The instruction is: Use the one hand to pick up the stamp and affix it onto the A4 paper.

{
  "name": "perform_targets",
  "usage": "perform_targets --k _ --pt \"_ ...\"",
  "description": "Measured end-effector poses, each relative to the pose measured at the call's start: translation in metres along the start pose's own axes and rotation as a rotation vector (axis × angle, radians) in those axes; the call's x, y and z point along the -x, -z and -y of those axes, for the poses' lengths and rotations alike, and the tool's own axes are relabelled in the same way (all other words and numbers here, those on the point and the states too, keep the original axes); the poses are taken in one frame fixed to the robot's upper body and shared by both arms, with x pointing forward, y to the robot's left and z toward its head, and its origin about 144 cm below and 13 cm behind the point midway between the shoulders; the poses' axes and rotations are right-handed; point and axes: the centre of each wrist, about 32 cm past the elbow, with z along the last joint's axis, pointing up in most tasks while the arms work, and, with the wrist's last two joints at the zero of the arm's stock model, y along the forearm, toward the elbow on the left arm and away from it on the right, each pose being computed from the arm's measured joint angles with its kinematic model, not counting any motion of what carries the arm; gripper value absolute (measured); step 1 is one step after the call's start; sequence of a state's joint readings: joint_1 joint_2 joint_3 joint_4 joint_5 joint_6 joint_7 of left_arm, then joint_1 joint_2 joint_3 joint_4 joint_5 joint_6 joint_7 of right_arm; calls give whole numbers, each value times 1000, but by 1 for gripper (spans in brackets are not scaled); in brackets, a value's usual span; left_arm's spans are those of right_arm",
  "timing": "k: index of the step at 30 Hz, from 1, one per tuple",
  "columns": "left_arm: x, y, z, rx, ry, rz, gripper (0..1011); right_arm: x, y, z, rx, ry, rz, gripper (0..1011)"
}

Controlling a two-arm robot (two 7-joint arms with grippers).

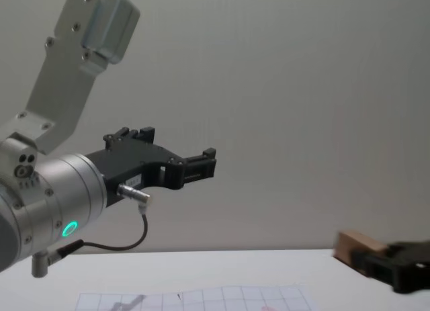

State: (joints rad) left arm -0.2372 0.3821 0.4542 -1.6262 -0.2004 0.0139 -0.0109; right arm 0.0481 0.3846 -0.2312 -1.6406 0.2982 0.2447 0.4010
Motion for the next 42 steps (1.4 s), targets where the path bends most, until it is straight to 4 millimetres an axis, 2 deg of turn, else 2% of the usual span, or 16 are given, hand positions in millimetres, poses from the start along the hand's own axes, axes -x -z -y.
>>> perform_targets --k 7,15,23,32,42 --pt "0 0 0 0 0 0 1001 5 -7 -26 -36 -98 -12 220" --pt "0 0 0 0 0 0 1001 13 -2 -65 15 -213 -19 220" --pt "0 0 0 0 0 0 1001 19 3 -91 81 -274 7 220" --pt "0 0 0 0 0 0 1001 19 9 -105 152 -303 54 220" --pt "0 0 0 0 0 0 1001 16 14 -107 199 -305 87 220"
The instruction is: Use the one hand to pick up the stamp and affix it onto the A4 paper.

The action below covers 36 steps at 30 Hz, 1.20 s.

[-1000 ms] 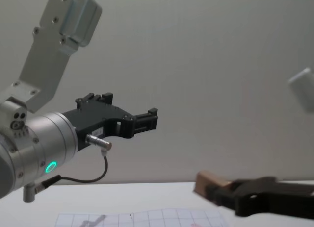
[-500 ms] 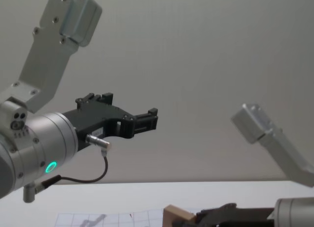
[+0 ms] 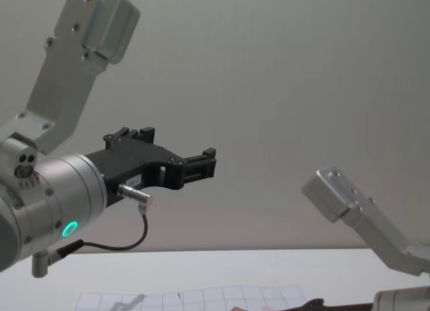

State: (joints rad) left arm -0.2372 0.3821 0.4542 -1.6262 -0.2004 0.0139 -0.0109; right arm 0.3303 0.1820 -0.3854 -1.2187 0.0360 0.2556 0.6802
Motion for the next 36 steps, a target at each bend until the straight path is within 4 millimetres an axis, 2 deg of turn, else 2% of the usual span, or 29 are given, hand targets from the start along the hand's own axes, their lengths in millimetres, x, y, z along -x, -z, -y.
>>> perform_targets --k 21,31,36 --pt "0 0 0 0 0 0 1001 6 4 -4 38 -5 3 220" --pt "0 0 0 0 0 0 1001 11 4 -8 -25 15 25 220" --pt "0 0 0 0 0 0 1001 9 -4 -4 -96 57 45 220"
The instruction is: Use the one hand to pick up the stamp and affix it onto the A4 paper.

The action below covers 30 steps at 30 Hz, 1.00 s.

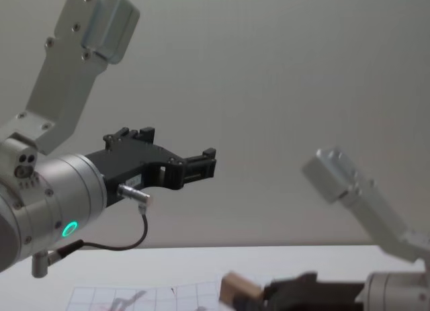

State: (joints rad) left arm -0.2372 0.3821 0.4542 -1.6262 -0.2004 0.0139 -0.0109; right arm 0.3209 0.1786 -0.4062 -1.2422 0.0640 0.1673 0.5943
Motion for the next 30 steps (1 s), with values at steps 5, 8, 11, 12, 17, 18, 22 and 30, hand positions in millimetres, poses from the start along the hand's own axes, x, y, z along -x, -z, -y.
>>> perform_targets --k 5,8,11,12,17,18,22,30 --pt "0 0 0 0 0 0 1001 -4 -7 11 -62 60 15 220" --pt "0 0 0 0 0 0 1001 -7 -9 18 -81 90 18 220" --pt "0 0 0 0 0 0 1001 -12 -8 33 -96 146 19 220" --pt "0 0 0 0 0 0 1001 -12 -9 35 -100 154 19 220" --pt "0 0 0 0 0 0 1001 -17 -6 56 -98 218 14 220" --pt "0 0 0 0 0 0 1001 -19 -4 65 -92 243 9 220" --pt "0 0 0 0 0 0 1001 -22 1 85 -72 298 -7 220" --pt "0 0 0 0 0 0 1001 -26 13 131 -1 393 -51 220"
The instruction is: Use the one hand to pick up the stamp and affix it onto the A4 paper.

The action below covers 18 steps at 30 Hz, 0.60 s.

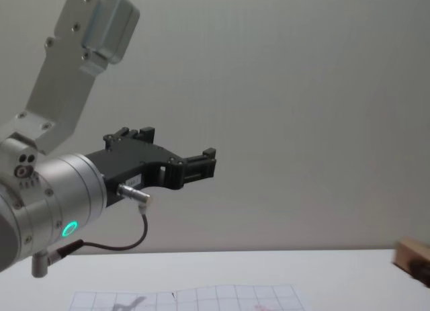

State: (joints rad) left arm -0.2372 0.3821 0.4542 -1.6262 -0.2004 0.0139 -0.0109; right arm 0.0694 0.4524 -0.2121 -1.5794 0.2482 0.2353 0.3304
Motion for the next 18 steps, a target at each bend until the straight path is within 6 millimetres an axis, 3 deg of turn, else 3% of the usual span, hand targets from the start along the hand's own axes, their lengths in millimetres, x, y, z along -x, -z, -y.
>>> perform_targets --k 8,18 --pt "0 0 0 0 0 0 1001 -9 4 24 56 33 -24 220" --pt "0 0 0 0 0 0 1001 -10 1 31 55 14 -31 220"
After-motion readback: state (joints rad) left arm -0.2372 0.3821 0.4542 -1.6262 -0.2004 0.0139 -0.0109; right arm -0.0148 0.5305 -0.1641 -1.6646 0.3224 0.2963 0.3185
